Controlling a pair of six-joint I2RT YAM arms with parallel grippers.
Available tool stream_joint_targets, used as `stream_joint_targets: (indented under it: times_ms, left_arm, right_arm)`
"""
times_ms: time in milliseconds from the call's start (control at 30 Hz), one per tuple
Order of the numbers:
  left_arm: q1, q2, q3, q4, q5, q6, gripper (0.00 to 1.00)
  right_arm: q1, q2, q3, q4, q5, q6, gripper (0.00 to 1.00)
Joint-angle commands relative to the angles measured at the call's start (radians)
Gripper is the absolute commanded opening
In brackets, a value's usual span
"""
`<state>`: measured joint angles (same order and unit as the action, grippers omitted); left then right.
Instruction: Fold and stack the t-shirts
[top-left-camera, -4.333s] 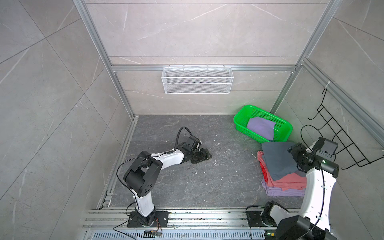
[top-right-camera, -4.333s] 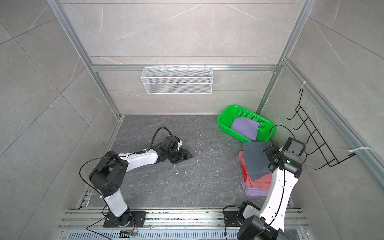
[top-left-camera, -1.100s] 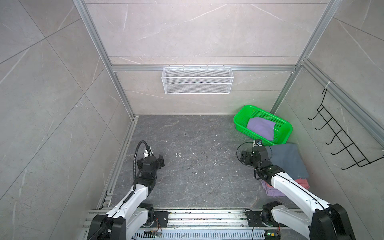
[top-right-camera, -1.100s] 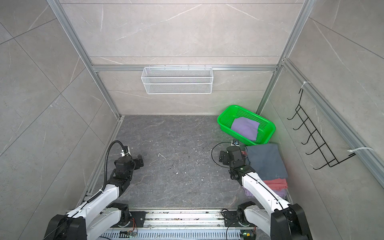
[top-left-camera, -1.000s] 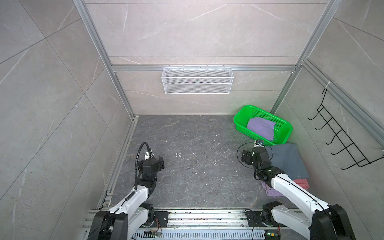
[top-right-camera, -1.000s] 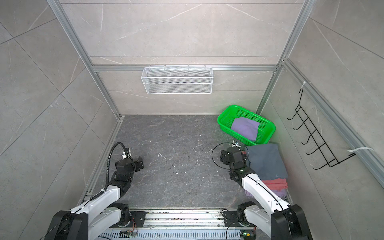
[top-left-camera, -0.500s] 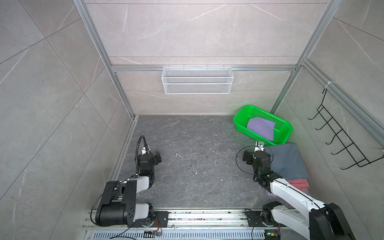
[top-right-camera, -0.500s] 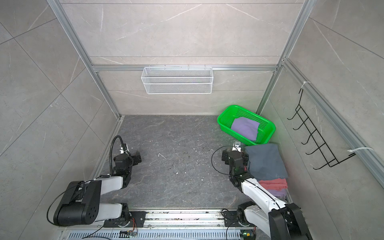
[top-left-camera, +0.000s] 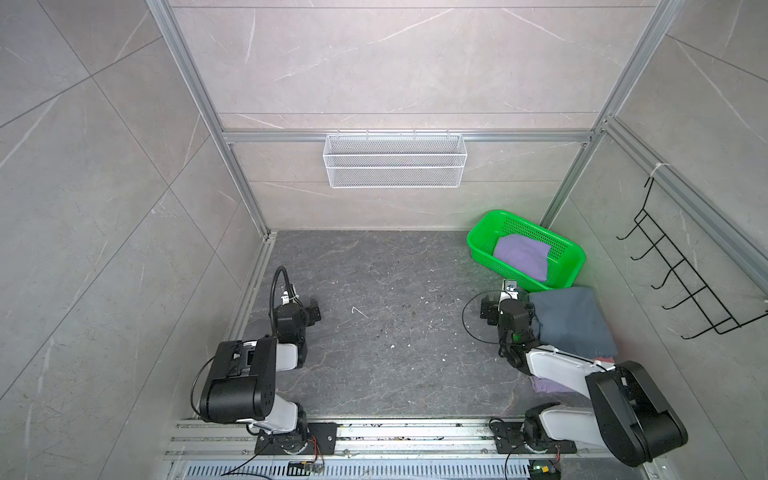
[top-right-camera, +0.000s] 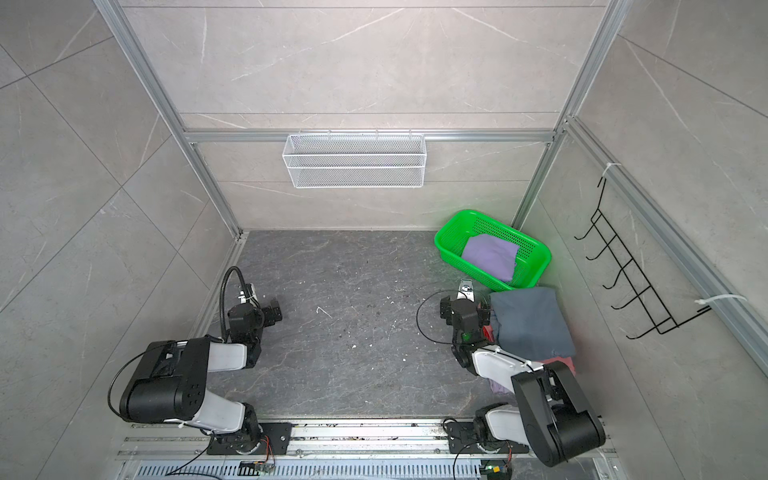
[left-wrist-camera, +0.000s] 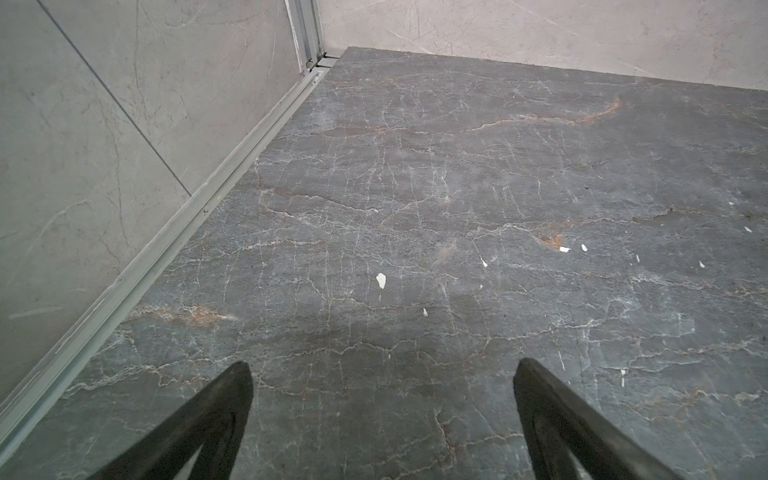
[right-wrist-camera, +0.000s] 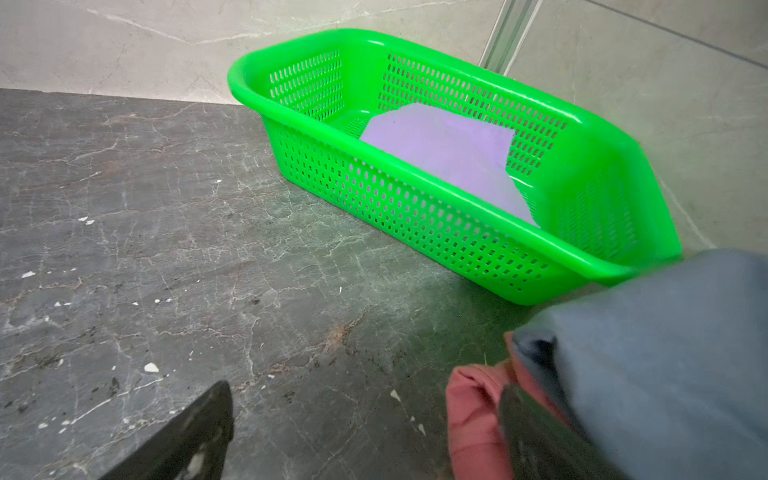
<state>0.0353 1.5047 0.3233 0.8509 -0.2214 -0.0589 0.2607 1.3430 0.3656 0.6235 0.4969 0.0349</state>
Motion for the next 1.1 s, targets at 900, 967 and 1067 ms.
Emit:
stream_joint_targets:
  times_ms: [900,967,1067]
  left_arm:
    - [0.002,-0.006,0.020,0.023,0.000,0.005,1.00]
    - [0.001,-0.006,0.020,0.023,-0.001,0.006,1.00]
    - [0.001,-0.006,0.020,0.023,-0.002,0.007,1.00]
  right_arm:
    - [-0.143,0.169,-0.020,0.276,-0.288,-0.010,1.00]
    - [-0.139,0.170,-0.018,0.273,-0.283,-0.014,1.00]
    - [-0.136,0.171,-0.016,0.269,-0.282,-0.014,1.00]
